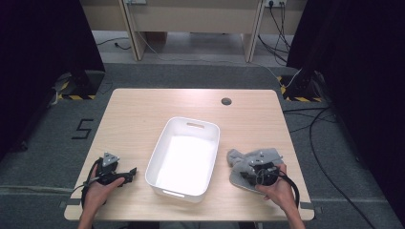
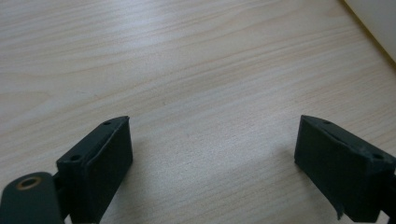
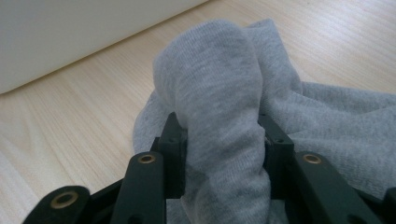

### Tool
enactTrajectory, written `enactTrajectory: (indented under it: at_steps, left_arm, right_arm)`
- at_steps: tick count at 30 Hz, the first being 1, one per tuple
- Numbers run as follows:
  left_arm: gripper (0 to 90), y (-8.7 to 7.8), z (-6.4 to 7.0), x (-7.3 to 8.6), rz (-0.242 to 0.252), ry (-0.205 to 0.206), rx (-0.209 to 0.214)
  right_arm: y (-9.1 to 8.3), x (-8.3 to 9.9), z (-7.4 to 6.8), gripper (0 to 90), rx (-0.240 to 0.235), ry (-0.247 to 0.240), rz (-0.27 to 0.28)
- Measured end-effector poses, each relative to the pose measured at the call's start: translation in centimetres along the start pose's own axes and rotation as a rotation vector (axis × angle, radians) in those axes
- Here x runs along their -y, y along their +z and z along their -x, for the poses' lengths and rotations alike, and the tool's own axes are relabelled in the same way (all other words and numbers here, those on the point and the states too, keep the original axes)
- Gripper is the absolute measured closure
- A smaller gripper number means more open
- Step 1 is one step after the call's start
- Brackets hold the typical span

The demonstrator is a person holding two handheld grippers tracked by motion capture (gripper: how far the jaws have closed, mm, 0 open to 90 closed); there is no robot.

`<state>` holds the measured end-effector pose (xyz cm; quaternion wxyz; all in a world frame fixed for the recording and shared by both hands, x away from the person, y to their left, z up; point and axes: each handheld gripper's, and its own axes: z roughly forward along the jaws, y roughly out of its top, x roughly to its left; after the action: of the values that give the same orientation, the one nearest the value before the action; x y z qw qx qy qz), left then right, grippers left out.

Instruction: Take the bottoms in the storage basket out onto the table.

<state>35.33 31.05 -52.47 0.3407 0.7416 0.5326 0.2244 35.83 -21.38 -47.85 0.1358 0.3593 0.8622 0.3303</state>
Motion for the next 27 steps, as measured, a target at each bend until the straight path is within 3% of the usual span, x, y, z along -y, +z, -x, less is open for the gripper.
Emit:
enactTrajectory:
  at_steps: [16,23,27]
  left_arm:
    - [10.3,0.0,0.0,0.0,0.000,0.000,0.000]
    - [10.3,0.0,0.0,0.0,0.000,0.000,0.000]
    - [10.3,0.0,0.0,0.0,0.000,0.000,0.000]
  right_arm:
    - [-0.3,-0.3,-0.2,44.9,-0.031,0.055,0.011]
    - [-1.0,-0.8,-0.1,37.7,-0.032,0.075,0.046]
    - [-1.9,-1.2,-0.1,37.1,-0.022,0.084,0.097]
